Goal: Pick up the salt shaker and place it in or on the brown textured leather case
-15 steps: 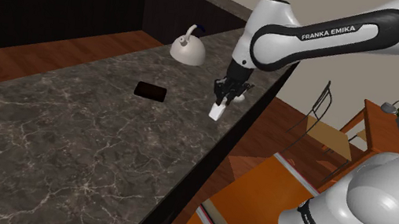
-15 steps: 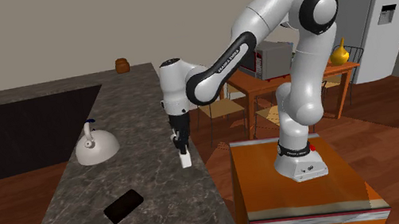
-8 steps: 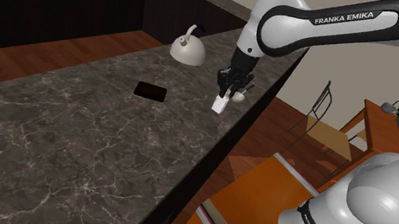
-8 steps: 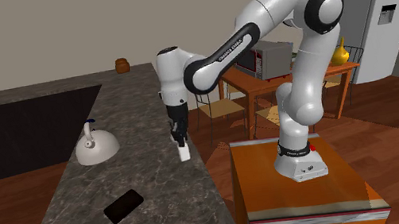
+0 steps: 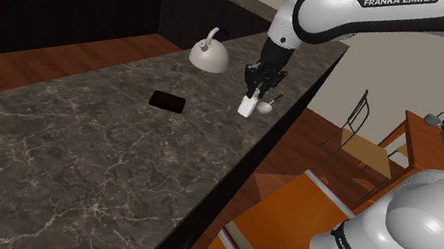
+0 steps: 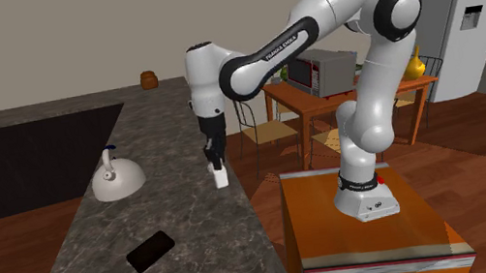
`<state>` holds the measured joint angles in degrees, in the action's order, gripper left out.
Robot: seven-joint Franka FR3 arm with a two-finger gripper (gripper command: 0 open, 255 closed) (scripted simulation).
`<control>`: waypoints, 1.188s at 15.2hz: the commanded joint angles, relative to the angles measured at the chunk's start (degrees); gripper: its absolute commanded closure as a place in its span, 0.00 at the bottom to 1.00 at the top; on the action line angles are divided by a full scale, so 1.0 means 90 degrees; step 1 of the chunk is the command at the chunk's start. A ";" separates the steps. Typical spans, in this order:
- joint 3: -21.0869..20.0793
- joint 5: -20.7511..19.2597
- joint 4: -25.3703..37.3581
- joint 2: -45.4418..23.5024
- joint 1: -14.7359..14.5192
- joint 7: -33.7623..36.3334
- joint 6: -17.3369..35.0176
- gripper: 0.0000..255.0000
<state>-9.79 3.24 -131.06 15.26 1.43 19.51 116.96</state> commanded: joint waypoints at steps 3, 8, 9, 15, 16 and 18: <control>-0.0203 -0.0116 0.0941 -0.0757 -0.0067 0.0353 -0.0188 1.00; -0.0440 -0.0381 0.2399 -0.1882 -0.0226 0.0870 -0.0541 1.00; -0.0478 -0.0445 0.2719 -0.2117 -0.0269 0.0969 -0.0633 1.00; -0.0619 -0.0871 0.4945 -0.3653 -0.0645 0.1504 -0.1380 1.00; -0.0626 -0.0946 0.5390 -0.3942 -0.0733 0.1578 -0.1546 1.00; -0.0629 -0.1099 0.6388 -0.4569 -0.0934 0.1706 -0.1933 1.00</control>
<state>-15.42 -5.80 -78.89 -22.44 -5.93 34.09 101.56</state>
